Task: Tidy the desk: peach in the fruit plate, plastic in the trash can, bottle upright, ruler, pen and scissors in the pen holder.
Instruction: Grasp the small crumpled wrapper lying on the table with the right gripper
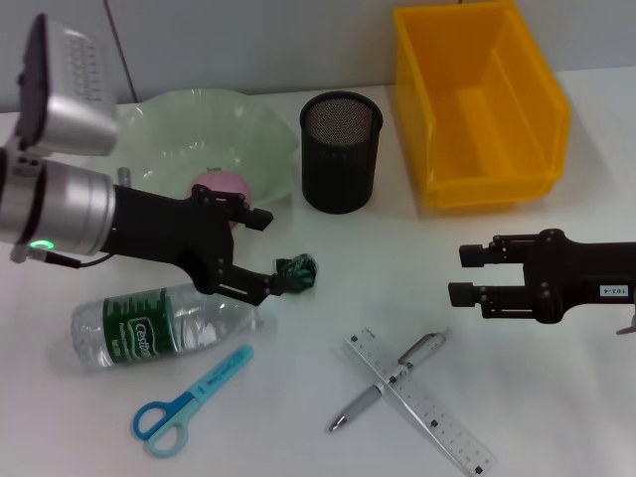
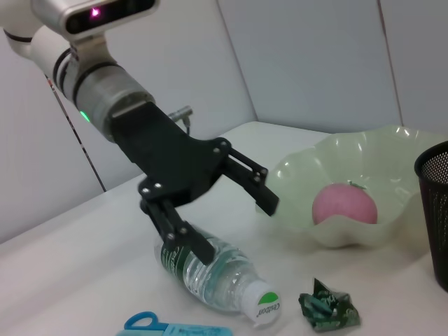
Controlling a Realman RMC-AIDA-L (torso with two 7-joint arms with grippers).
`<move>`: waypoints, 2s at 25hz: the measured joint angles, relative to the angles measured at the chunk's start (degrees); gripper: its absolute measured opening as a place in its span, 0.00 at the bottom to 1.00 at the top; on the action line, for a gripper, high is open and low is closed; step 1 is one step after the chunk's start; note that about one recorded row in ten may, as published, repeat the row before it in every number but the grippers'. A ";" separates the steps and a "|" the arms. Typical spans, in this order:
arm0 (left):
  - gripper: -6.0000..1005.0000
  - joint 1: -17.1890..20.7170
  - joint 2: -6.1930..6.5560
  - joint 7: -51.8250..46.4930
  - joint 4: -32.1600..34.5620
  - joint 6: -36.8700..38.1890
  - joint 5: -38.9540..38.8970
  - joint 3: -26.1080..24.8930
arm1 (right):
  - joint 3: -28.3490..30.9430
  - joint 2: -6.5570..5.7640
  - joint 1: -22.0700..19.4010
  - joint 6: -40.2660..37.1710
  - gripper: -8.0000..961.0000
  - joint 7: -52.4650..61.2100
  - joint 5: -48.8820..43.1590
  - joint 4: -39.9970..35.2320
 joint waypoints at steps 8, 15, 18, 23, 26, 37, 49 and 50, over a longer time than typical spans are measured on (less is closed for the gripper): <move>0.86 -1.98 0.08 -4.29 0.35 -4.90 1.63 6.66 | 0.64 -0.36 0.39 0.07 0.66 -0.01 -0.03 -0.03; 0.86 -6.58 -0.18 -8.61 -0.19 -5.82 8.13 7.52 | 0.73 -0.54 0.49 0.08 0.66 -0.01 -0.19 -0.10; 0.86 -7.46 -0.24 -8.91 -0.81 -6.46 8.27 8.45 | 0.73 -0.83 0.49 0.08 0.66 -0.01 -0.22 -0.09; 0.86 -8.41 -0.53 -9.64 -1.85 -8.31 7.57 11.60 | 0.72 -0.95 0.46 0.07 0.66 -0.01 -0.26 -0.06; 0.86 -8.76 -0.54 -10.59 -2.41 -10.39 6.76 14.55 | 0.72 -0.99 0.26 0.01 0.66 -0.01 -0.27 -0.03; 0.86 -9.17 -0.57 -13.73 -2.43 -17.59 5.55 24.28 | 0.72 -1.30 -0.18 -0.38 0.66 -0.01 -0.36 -0.01; 0.86 -9.17 -0.62 -14.79 -3.66 -20.93 4.74 28.02 | 0.73 -1.69 -0.23 -0.55 0.66 -0.01 -0.36 0.45; 0.86 -9.17 -0.62 -14.79 -3.66 -20.93 4.74 28.02 | 0.72 -1.69 -0.23 -0.55 0.66 -0.01 -0.36 0.49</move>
